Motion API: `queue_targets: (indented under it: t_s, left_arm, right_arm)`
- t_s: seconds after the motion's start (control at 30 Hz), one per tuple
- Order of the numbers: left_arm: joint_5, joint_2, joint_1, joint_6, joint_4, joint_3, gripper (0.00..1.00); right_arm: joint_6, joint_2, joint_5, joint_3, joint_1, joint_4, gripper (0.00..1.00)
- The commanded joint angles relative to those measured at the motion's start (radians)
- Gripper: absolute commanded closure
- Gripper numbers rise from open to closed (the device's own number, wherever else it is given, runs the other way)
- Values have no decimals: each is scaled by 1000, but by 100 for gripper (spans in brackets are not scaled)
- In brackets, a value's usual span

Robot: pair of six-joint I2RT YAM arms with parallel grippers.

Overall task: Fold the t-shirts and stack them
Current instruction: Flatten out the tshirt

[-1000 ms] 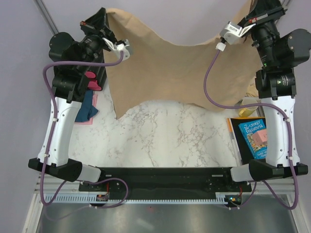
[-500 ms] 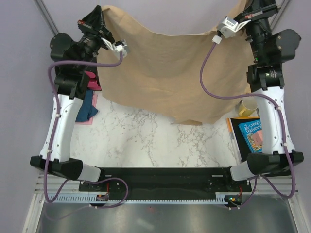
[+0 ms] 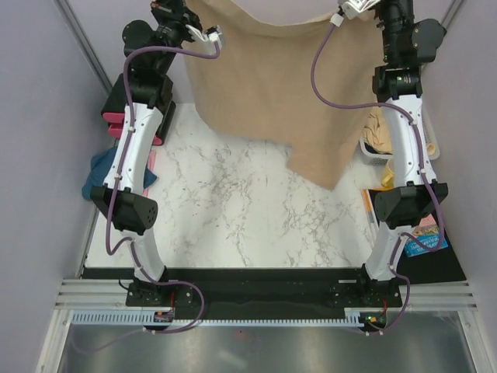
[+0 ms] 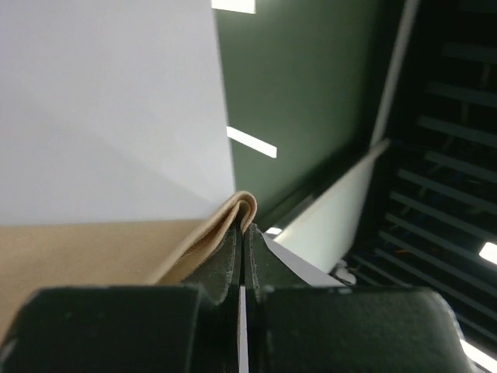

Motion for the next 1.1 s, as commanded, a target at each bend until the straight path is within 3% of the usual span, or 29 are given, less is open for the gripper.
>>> queue_targets:
  t_s: [0.0,0.17,0.27,0.3,0.37,0.43,0.47,0.5,0.57,0.6,0.7,0.83,1.07]
  left_arm:
    - [-78,76,-6,65,329,208,98]
    - [-122,35,-38,102,587,133,98]
    - [-138,-75,-46,94,713,-92,98]
    - [-139,-105,-48,85,777,-232,98]
    - [-162,-190,-55,71,808,-377,98]
    - [-211,-253,-68,48,813,-621,98]
    - [-219,-296,-68,9,808,-714,98]
    - [-213,-383,-71,-13,787,-910,98]
    - [-178,-485,-71,-64,692,-1102,98]
    - [-141,-573,-71,-79,660,-1272,98]
    - [-49,-697,-83,-88,508,-1527,98]
    - [-15,-827,-97,-136,336,-1619,98]
    - [23,-855,-95,-208,5,-1554,98]
  right_arm:
    - [-98,56,-2,122,-6,360,100]
    - [-163,6,-56,60,-3,562,100]
    - [-158,-100,-82,-142,-3,682,100]
    - [-148,-128,-103,-273,-2,715,100]
    - [-140,-215,-108,-496,9,772,100]
    - [-79,-298,-112,-665,18,769,100]
    - [-48,-397,-117,-838,20,716,100]
    - [-20,-453,-128,-926,18,664,100]
    - [64,-624,-152,-1158,20,486,100]
    - [76,-680,-164,-1225,18,412,100]
    - [100,-865,-229,-1423,17,173,100]
    - [132,-959,-261,-1479,18,47,100]
    - [166,-944,-275,-1292,17,-519,100]
